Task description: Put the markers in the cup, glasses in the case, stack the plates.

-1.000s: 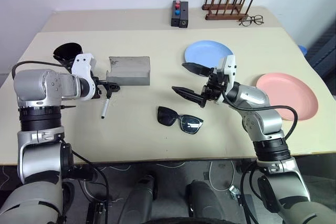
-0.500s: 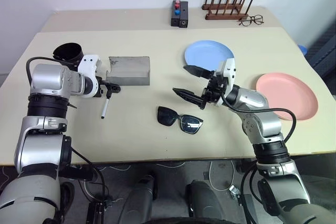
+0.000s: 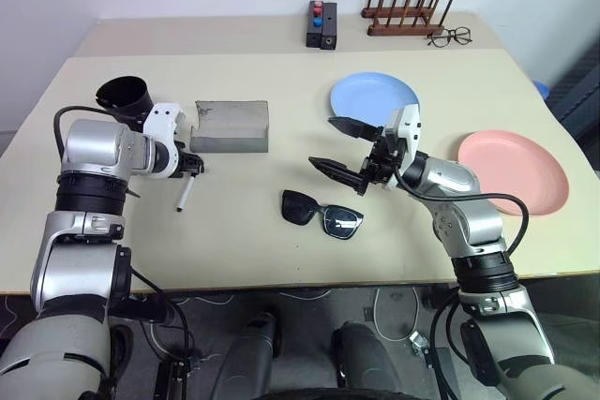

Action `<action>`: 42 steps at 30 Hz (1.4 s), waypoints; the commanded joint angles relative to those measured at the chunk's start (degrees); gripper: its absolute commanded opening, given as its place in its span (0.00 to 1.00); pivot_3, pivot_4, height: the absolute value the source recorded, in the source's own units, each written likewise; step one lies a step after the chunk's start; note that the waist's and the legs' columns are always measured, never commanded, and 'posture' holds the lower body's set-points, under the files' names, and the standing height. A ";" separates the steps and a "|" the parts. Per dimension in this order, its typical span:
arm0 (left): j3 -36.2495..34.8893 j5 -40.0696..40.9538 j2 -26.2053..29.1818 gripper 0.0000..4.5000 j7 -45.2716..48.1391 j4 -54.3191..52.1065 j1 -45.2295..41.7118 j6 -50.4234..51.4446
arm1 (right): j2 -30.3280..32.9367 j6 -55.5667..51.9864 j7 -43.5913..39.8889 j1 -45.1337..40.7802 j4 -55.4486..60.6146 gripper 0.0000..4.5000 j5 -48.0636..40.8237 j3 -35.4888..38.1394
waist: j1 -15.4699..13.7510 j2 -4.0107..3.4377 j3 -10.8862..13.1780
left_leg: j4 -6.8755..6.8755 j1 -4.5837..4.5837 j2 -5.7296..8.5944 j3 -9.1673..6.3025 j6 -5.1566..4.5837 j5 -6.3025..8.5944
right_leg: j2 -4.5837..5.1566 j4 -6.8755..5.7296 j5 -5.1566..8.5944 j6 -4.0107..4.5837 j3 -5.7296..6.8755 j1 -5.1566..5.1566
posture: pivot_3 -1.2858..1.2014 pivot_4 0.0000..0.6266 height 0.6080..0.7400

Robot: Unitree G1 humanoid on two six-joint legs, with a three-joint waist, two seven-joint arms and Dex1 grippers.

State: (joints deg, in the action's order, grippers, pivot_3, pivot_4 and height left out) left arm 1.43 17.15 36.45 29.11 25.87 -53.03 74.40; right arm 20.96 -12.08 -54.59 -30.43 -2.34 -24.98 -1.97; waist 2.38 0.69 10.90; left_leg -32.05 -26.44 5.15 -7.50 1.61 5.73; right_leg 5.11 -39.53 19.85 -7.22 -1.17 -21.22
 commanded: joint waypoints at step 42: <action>-23.71 0.96 2.37 0.01 4.13 19.44 -5.07 -84.78 | -1.14 -6.29 1.15 -0.78 6.19 1.00 -11.15 4.75 | -0.13 0.02 0.00 | -0.02 -0.02 0.03 -0.04 -0.02 0.00 | 0.01 0.04 -0.01 -0.01 0.09 0.01 | 0.52 0.24 1.00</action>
State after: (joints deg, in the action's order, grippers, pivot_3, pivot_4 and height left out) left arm -20.71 16.47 38.50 32.14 45.28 -57.99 -7.80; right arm 19.33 -18.55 -53.17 -30.85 1.34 -36.01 2.44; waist 2.25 0.70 10.89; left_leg -32.07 -26.46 5.17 -7.53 1.60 5.73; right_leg 5.12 -39.49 19.84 -7.23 -1.08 -21.22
